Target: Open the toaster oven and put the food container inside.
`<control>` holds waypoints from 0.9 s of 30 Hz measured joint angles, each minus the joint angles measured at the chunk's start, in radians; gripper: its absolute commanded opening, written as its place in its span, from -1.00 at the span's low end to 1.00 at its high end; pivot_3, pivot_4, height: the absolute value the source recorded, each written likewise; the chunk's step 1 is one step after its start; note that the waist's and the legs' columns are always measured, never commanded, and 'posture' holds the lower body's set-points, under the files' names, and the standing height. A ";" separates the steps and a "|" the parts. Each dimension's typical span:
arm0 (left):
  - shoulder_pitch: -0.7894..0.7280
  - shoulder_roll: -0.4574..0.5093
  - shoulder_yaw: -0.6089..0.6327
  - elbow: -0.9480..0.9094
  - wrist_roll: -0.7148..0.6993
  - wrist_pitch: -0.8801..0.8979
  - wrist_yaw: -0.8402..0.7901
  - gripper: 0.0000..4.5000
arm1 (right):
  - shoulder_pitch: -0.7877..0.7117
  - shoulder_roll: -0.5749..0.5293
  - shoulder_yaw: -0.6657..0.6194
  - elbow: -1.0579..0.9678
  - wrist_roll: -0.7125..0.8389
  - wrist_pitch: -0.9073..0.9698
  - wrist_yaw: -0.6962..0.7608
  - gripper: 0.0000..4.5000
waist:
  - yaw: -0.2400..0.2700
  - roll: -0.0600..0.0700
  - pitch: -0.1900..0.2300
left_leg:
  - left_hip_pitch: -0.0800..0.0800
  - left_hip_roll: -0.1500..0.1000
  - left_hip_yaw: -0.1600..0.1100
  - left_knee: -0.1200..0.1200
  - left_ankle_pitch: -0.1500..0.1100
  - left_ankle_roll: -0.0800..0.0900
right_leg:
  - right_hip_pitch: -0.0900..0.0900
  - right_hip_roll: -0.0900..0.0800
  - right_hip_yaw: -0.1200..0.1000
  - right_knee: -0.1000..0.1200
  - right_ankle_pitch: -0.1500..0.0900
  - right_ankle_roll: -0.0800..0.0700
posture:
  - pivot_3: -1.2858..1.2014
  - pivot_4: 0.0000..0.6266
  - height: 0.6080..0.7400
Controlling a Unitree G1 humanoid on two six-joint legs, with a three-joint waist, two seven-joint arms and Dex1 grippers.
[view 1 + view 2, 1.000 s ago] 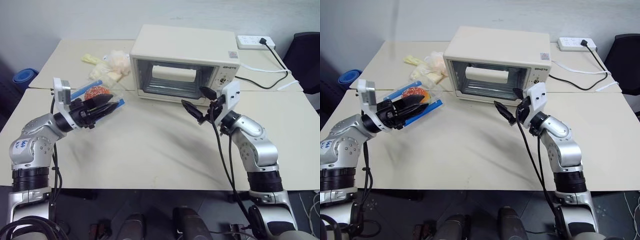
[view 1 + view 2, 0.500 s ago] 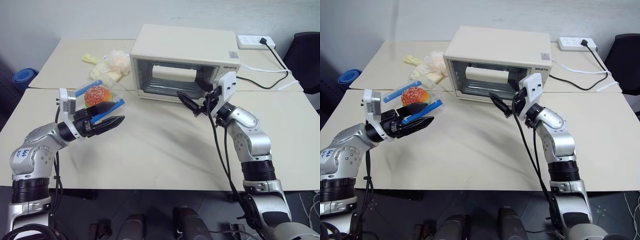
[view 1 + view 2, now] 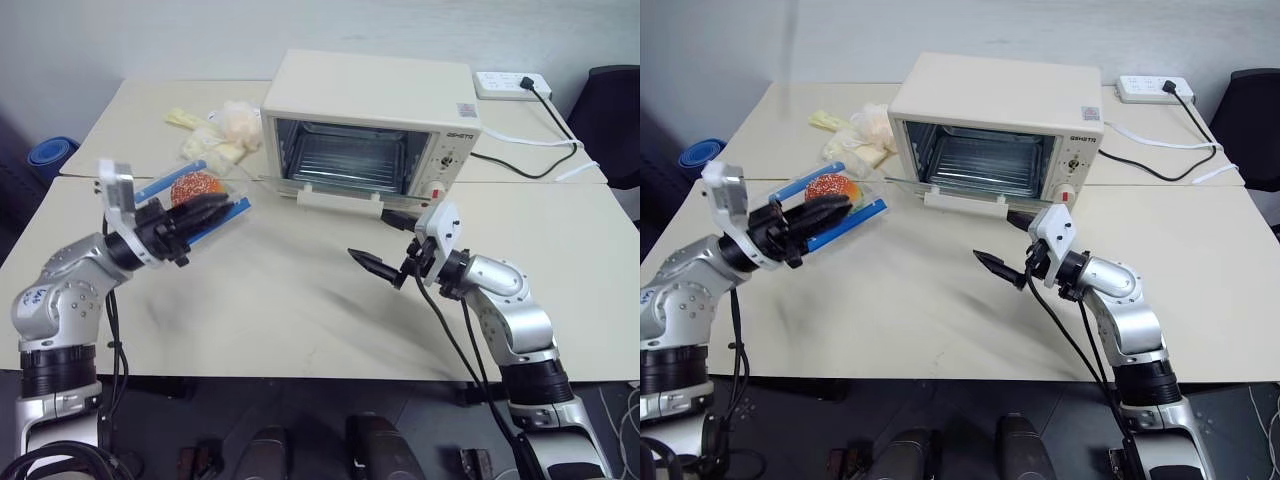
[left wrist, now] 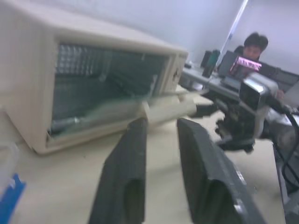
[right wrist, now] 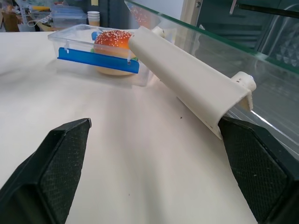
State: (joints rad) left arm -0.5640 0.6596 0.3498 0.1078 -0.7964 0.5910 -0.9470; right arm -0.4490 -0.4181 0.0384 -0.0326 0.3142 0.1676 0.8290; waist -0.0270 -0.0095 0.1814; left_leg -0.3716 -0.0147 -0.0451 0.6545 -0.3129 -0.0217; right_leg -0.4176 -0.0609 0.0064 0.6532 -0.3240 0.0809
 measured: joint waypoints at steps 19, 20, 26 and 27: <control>-0.480 -0.216 -0.207 0.812 0.444 -0.618 -0.086 -0.99 | 0.030 0.008 0.002 0.002 -0.039 -0.068 -0.015 1.00 | 0.001 0.000 0.000 | -0.002 -0.002 0.003 0.003 0.000 0.001 | -0.001 0.000 -0.001 0.004 0.001 0.001 | 0.03 -0.52 1.00; -0.481 -0.216 -0.218 0.818 0.461 -0.622 -0.100 -0.99 | 0.047 0.001 0.002 -0.005 -0.041 -0.082 -0.012 1.00 | 0.001 0.000 0.000 | -0.002 -0.002 0.003 0.003 -0.001 0.001 | -0.001 0.000 -0.001 0.004 0.001 0.001 | 0.03 -0.52 1.00; -0.484 -0.221 -0.253 0.835 0.508 -0.627 -0.172 -0.99 | 0.213 -0.075 -0.043 -0.108 -0.020 -0.106 0.015 1.00 | 0.011 -0.001 0.000 | -0.003 -0.004 0.001 0.005 -0.002 0.003 | 0.000 -0.001 -0.001 0.004 0.001 0.002 | 0.03 -0.52 1.00; -0.484 -0.223 -0.254 0.833 0.510 -0.625 -0.176 -0.99 | 0.267 -0.092 -0.064 -0.131 -0.011 -0.113 0.022 1.00 | 0.015 -0.001 0.000 | -0.003 -0.004 0.002 0.005 -0.002 0.003 | 0.000 -0.001 -0.001 0.004 0.001 0.002 | 0.03 -0.52 1.00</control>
State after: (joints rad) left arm -1.0484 0.4368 0.0962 0.9405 -0.2869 -0.0340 -1.1231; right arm -0.1824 -0.5100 -0.0257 -0.1633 0.3037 0.0548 0.8512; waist -0.0117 -0.0105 0.1819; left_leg -0.3749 -0.0185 -0.0434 0.6597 -0.3147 -0.0186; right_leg -0.4179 -0.0618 0.0053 0.6569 -0.3229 0.0830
